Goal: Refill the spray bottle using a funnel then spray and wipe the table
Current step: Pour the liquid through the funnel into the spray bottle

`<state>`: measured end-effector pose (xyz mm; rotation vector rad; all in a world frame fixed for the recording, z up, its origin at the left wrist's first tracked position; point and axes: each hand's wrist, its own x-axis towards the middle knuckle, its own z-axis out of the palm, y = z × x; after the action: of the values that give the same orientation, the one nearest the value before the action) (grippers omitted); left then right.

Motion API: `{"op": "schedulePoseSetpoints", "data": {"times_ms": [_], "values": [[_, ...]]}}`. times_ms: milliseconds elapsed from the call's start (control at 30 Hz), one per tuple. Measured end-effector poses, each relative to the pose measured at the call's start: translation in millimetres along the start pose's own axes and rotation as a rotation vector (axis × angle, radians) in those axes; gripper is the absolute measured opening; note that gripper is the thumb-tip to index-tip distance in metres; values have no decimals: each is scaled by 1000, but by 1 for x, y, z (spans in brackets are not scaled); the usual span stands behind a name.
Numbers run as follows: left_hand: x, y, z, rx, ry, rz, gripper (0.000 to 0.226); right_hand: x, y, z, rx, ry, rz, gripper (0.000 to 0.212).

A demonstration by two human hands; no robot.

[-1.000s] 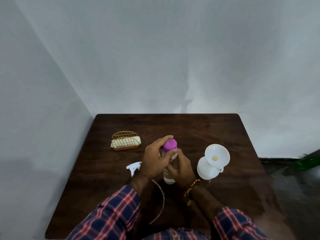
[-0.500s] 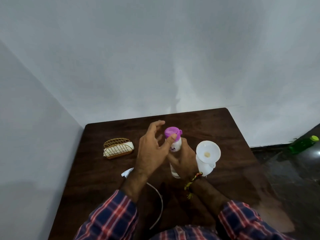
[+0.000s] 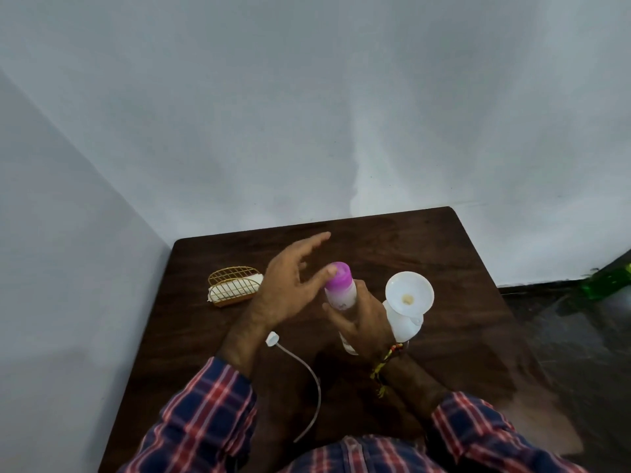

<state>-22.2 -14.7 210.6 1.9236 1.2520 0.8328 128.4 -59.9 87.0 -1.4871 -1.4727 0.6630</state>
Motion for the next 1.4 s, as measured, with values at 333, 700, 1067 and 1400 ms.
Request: {"op": "schedulePoseSetpoints", "data": {"times_ms": [333, 700, 1067, 1400], "values": [[-7, -5, 4, 141, -305, 44, 63, -9, 1, -3, 18, -54, -22, 45], [-6, -6, 16, 138, -364, 56, 54, -23, 7, -7, 43, -112, -25, 51], [-30, -67, 46, -349, 23, -349, 57, -49, 18, -25, 38, 16, 62, 36], [-49, -153, 114, 72, -14, -541, 54, -83, 30, -55, 8, 98, 159, 47]]}}
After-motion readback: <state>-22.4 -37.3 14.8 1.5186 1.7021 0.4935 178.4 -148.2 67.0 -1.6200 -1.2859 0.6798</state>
